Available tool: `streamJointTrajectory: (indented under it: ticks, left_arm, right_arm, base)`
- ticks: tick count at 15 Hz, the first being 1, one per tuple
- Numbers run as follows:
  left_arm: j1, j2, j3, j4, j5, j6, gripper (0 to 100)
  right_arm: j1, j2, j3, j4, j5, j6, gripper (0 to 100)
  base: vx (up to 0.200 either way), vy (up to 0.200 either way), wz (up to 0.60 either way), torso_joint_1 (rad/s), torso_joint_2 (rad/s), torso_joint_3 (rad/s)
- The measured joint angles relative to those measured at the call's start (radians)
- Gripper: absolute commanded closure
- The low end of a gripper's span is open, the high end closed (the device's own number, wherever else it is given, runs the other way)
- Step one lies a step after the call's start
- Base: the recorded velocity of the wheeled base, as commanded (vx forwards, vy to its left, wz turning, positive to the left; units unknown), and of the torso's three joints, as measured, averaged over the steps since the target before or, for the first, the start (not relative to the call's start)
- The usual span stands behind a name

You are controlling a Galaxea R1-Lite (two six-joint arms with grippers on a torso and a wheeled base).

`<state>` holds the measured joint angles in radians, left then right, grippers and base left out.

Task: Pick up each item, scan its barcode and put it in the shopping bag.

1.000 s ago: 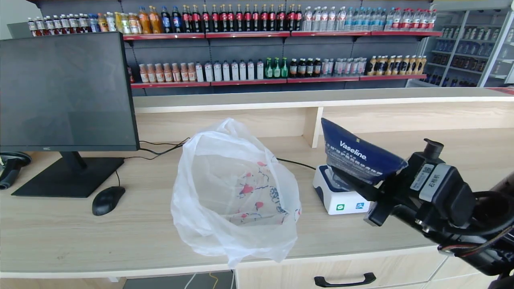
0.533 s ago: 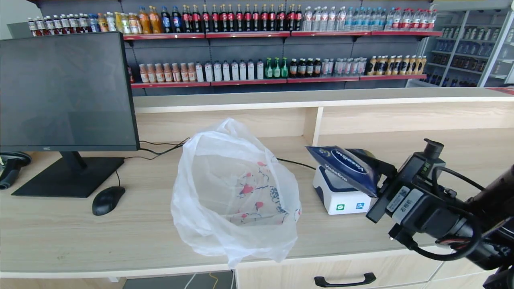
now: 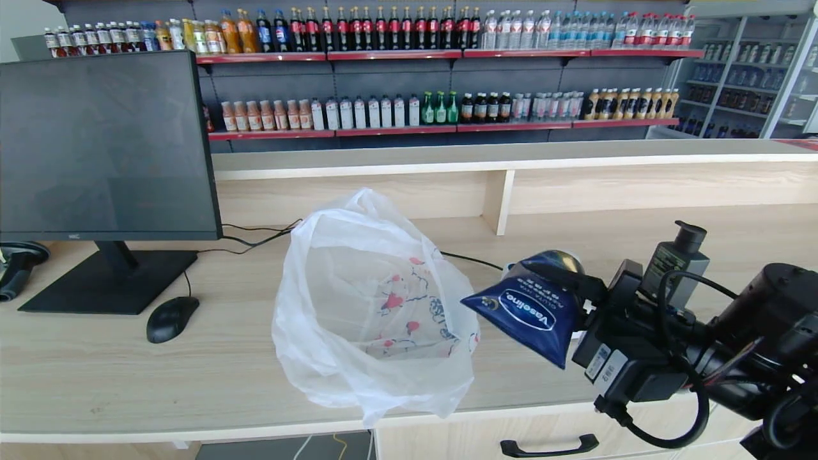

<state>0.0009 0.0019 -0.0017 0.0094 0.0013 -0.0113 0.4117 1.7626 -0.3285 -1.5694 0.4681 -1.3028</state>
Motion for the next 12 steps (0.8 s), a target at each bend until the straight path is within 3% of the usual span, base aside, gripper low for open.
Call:
streamJointTrajectory:
  ticks: [5,12]
  left_arm:
    - [0.000,0.000,0.000,0.000,0.000,0.000,0]
    - [0.000,0.000,0.000,0.000,0.000,0.000,0]
  right_arm:
    - [-0.144,0.027,-0.004,-0.001,0.111,-0.035,100]
    - [-0.165,0.111,-0.043,0.000,0.193,-0.104,100]
  base:
    - [0.000,0.000,0.00,0.000,0.00,0.000]
    - [0.000,0.000,0.00,0.000,0.00,0.000]
